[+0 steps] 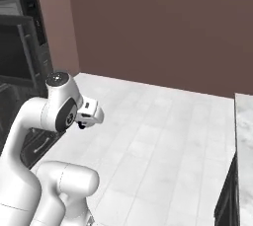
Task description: Pick the mug from the counter and place it inside the microwave. Then close the microwave.
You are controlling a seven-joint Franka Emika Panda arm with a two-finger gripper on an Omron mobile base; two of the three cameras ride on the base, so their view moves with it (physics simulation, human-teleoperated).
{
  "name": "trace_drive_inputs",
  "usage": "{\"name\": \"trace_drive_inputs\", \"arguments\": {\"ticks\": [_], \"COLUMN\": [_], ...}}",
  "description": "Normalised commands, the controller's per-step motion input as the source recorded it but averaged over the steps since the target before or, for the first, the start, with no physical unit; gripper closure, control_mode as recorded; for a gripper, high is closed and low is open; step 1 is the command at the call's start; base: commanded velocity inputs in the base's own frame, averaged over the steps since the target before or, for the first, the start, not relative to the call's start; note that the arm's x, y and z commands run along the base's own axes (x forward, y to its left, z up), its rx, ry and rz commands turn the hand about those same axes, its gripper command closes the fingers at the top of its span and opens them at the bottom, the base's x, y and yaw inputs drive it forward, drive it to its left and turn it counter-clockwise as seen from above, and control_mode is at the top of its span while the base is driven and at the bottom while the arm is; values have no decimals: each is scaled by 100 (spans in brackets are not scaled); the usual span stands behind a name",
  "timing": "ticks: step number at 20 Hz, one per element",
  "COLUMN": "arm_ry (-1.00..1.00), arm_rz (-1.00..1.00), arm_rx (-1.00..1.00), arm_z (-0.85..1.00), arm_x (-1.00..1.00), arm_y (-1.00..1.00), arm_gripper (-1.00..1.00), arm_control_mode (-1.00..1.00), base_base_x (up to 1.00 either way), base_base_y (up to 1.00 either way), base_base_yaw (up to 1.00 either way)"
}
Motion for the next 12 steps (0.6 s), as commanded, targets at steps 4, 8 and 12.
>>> {"name": "trace_drive_inputs", "arguments": {"ticks": [4,8,12], "arm_ry": [0,0,0], "arm_rz": [0,0,0], "arm_rx": [0,0,0], "arm_z": [0,0,0], "arm_x": [0,0,0], "arm_y": [0,0,0], "arm_gripper": [100,100,100], "arm_control_mode": [100,100,100], "base_base_x": [96,93,95], "base_base_y": [-8,-1,-1], "base_base_yaw": [29,40,49]}}
